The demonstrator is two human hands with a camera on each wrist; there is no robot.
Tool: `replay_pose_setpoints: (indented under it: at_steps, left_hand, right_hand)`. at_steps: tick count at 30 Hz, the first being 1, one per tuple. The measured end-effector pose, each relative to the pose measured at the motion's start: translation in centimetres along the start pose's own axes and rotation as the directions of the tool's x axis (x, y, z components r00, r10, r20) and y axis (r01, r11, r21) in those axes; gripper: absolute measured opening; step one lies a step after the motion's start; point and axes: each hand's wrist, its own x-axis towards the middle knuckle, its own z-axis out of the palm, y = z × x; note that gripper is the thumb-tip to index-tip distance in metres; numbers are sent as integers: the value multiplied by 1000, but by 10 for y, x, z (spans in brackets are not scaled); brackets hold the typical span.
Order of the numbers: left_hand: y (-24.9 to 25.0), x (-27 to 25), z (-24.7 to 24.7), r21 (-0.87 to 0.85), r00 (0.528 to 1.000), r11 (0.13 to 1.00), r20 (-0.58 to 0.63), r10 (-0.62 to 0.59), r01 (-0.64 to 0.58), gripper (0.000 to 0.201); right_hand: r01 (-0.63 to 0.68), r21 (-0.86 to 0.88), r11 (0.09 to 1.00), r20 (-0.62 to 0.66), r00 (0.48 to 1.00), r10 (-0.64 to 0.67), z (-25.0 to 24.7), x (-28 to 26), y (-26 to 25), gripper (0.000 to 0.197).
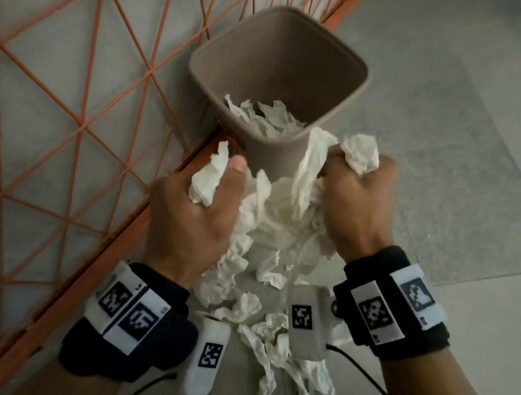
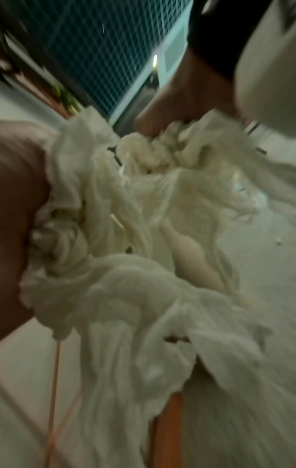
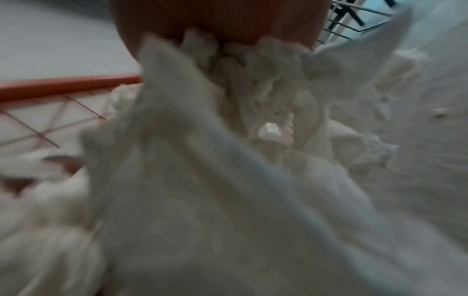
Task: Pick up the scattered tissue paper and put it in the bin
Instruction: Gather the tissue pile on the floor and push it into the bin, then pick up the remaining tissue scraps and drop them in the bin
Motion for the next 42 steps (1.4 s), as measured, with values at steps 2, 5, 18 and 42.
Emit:
replay_pose_setpoints:
  at_steps: [2,5,18,42]
  left_hand:
    - [39,13,2,-13,992,993,50,116,-115,40]
    - [82,44,3,-95,943,945,87,320,-312,32]
    - [49,156,49,249,930,958,364,44,-143,69]
    - [-176,-54,0,732,688,681,498,-527,-8,53]
  right_hand:
    - [87,94,992,-22,996,-86,1,11,-39,42]
    - [228,183,956,-96,972,-213,6,37,-89,27]
    - [9,65,998,134,991,-18,21,130,-72,96]
    - [340,-417,843,188,940,-286,22,-6,87,21]
